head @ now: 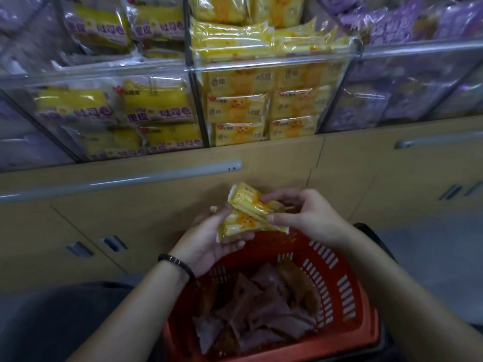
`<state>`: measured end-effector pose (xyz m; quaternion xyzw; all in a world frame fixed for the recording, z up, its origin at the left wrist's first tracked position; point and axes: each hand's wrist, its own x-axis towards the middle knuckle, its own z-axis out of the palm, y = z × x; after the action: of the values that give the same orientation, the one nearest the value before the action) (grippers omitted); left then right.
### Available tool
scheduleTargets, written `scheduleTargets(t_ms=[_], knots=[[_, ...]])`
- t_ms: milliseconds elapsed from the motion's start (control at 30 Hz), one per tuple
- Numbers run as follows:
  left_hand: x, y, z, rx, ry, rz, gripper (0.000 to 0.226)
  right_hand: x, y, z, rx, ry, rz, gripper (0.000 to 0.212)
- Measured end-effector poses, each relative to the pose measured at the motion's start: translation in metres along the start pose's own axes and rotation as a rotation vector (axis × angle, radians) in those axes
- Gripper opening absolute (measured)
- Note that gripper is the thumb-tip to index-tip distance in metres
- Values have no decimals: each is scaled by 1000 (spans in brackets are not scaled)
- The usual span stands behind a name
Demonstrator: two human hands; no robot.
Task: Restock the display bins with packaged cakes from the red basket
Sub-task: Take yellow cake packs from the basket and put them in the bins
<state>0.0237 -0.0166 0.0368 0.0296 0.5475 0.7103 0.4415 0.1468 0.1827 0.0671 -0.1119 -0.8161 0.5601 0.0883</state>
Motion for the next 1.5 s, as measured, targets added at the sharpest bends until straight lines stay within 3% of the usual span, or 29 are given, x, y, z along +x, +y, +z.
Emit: scheduleTargets(t_ms=[67,167,267,300,400,500,633,767,867,1000,1067,1167,1267,1367,1500], knots=[[1,2,1,2,-14,38,59,1,2,4,79,12,9,22],[0,1,3,9,-11,76,59,4,3,2,-14,64,27,23],[0,-2,13,-47,52,112,37,3,1,1,-216,45,81,61],[-1,-3,16,-50,82,128,30,3,0,1,-235,23,98,63],[-2,-3,21,-52,119,154,32,2,-5,1,-191,-46,96,44],[1,-2,23,-67,159,155,36,1,-10,-2,-165,11,87,30],[4,1,20,-119,152,177,34,3,-7,-7,358,213,230,29],[4,2,16,12,132,274,17,5,0,-12,730,225,332,35],[10,5,13,-17,153,278,19,2,0,-9,808,198,356,47],[10,11,12,-126,96,153,47,1,-6,0,799,164,339,50],[6,13,15,-31,94,149,50,1,-8,8,817,183,332,51],[-3,13,20,217,179,206,57,-1,-15,21,749,222,272,53],[-16,21,20,363,56,231,75,-4,-26,28,582,377,166,44],[-28,31,24,626,66,359,54,-7,-37,33,237,485,58,51],[-46,47,37,683,134,482,42,-16,-47,37,-116,588,-214,87]])
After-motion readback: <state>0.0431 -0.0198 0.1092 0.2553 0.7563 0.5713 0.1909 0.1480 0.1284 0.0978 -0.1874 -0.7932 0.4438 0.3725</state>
